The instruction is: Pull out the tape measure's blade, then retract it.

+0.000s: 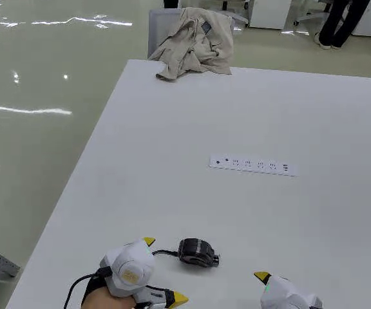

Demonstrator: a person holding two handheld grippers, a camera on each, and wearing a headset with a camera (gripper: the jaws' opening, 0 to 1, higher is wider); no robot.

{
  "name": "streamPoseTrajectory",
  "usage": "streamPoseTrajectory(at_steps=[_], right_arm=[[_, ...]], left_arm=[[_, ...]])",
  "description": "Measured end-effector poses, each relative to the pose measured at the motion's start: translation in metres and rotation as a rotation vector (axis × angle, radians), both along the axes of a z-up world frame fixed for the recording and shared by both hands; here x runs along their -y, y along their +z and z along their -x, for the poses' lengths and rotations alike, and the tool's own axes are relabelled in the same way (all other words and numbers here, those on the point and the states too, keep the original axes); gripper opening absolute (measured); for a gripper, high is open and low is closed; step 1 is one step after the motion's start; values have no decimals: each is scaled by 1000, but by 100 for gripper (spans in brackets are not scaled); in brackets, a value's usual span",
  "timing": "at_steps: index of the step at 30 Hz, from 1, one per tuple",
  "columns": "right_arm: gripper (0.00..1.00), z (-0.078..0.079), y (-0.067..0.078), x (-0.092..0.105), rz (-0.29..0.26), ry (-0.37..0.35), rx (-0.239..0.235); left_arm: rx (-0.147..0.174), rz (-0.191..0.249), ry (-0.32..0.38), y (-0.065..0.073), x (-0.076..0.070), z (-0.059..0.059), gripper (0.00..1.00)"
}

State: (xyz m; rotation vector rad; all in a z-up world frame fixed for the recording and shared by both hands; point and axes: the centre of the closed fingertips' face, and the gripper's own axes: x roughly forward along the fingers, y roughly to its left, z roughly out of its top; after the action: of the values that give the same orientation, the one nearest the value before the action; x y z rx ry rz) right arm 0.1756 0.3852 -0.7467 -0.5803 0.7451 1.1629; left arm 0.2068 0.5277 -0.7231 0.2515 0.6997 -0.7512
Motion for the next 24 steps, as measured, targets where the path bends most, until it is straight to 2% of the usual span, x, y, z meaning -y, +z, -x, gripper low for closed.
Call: streamPoseTrajectory(at_steps=[8,11,15,18,21,24], right_arm=[[76,-7,-6,-7,1,44,-4],[75,-11,-7,-11,1,63,-2],[74,-15,-8,-15,1,84,-3],[72,-19,-9,-17,6,101,3],[71,-22,-11,-19,9,116,5],[70,-25,-14,-21,13,128,4]], left_arm=[[9,-25,-72,0,11,-12,87],[18,-51,-112,-3,14,-16,86],[36,-55,-153,-2,19,-22,83],[30,-79,-175,-7,20,-26,83],[27,-81,-203,-9,24,-30,83],[34,-101,-240,-12,27,-32,82]])
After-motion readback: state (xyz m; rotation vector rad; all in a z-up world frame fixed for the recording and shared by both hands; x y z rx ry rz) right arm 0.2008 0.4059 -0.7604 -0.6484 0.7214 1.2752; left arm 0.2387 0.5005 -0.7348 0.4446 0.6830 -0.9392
